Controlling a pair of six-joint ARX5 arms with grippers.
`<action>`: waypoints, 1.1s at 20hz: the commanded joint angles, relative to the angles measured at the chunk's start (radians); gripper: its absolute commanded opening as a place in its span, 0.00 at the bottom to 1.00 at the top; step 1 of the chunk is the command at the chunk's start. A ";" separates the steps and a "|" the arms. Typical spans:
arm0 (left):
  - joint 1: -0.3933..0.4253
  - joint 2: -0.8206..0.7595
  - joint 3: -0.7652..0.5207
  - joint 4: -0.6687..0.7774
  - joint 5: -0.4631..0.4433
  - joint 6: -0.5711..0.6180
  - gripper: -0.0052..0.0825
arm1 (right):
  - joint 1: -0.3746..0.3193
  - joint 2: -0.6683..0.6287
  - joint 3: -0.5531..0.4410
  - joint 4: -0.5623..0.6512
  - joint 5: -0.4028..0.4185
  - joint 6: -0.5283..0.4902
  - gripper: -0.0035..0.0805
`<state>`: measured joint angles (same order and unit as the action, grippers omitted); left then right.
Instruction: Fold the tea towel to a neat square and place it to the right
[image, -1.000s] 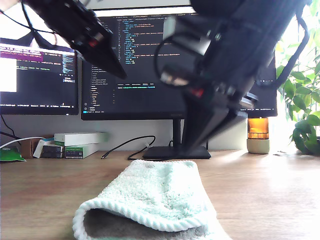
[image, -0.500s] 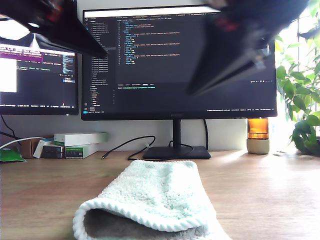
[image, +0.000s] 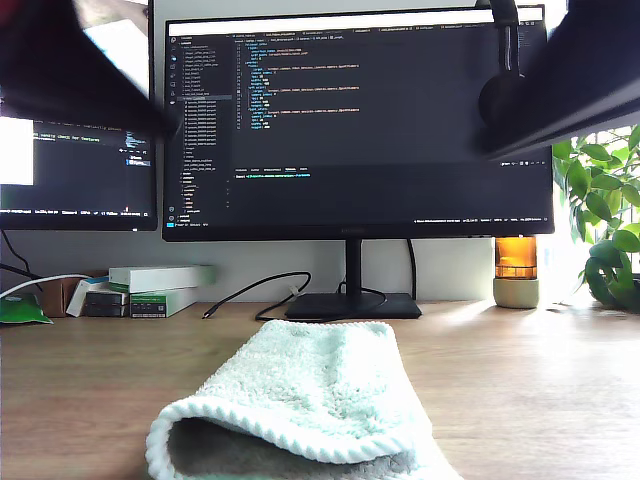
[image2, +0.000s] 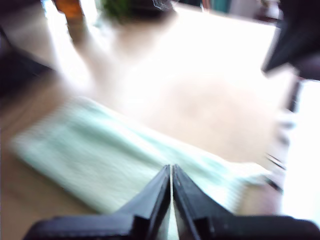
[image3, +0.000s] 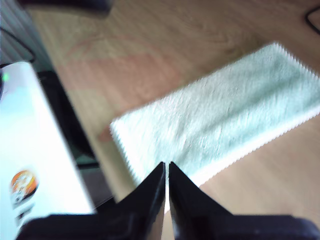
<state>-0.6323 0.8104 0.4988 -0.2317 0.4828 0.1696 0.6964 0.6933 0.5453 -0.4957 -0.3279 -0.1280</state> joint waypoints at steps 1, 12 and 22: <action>-0.057 -0.025 -0.016 -0.067 -0.039 -0.016 0.03 | 0.005 -0.048 -0.020 -0.050 -0.003 0.008 0.03; -0.186 -0.024 -0.016 -0.183 -0.158 -0.042 0.04 | 0.004 -0.053 -0.020 -0.081 -0.003 -0.003 0.03; -0.186 0.038 -0.016 -0.206 -0.196 0.455 0.32 | 0.004 0.010 -0.020 -0.003 -0.003 -0.003 0.03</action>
<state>-0.8188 0.8227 0.4988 -0.4347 0.2863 0.5476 0.6968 0.6945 0.5453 -0.5083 -0.3283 -0.1295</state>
